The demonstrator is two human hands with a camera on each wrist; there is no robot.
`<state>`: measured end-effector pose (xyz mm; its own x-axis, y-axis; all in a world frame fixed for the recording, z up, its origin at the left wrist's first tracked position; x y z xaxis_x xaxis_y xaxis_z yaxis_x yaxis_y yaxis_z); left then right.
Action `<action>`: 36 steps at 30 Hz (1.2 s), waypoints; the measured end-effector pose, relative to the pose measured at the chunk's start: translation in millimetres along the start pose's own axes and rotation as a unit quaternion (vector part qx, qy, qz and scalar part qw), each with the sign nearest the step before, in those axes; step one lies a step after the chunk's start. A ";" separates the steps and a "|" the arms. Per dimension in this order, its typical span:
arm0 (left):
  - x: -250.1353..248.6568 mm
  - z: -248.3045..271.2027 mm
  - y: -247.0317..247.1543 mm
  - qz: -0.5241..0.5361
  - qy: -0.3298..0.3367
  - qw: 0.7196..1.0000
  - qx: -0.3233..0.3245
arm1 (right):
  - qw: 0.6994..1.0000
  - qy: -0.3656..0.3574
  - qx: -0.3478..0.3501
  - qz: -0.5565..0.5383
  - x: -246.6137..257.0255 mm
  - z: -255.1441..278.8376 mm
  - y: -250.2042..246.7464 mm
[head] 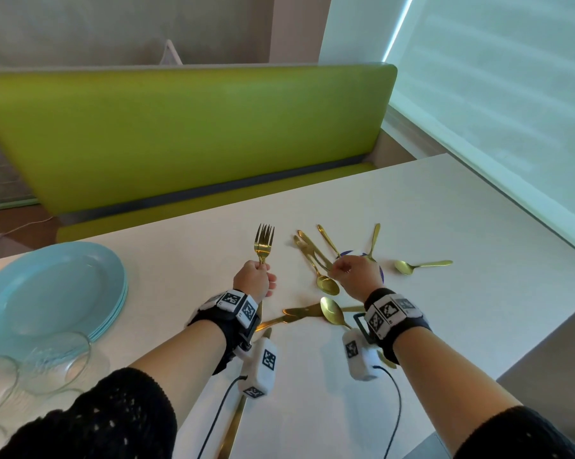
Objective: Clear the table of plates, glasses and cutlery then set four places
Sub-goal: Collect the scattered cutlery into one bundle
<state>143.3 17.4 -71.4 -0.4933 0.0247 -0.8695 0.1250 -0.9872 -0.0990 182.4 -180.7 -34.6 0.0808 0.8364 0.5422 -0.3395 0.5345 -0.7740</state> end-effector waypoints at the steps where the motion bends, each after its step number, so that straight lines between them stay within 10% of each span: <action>1: -0.4 1.2 1.7 0.013 -0.004 1.000 0.005 | 0.997 0.006 0.028 -0.076 7.2 0.1 2.8; 8: -4.2 9.9 13.1 0.045 0.004 0.997 0.055 | 0.928 0.054 0.181 -0.321 41.0 9.4 42.7; 16: -6.1 3.9 10.1 0.025 -0.007 0.998 0.059 | 0.916 0.062 0.206 -0.337 48.4 5.2 60.6; 30: -8.8 -33.3 8.5 0.096 -0.040 0.993 0.054 | 0.967 0.079 0.126 -0.207 30.7 -59.9 20.2; 36: -5.1 -49.0 -8.3 0.046 -0.037 0.998 0.013 | 0.976 0.155 0.065 0.139 -10.7 -105.0 -12.7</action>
<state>186.9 33.2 -89.9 -0.5430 -0.0775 -0.8362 0.1518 -0.9884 -0.0070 284.3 -183.7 -64.9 0.2405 0.9546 0.1760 -0.5033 0.2777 -0.8183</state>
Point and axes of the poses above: each hand's wrist, its own z-axis away from the middle knuckle, its own y-axis out of the palm, x = y × z, the point moved 3 cm from there along -z, towards the middle knuckle, and after that the axes turned 9 degrees about x, right-handed, at the moved point
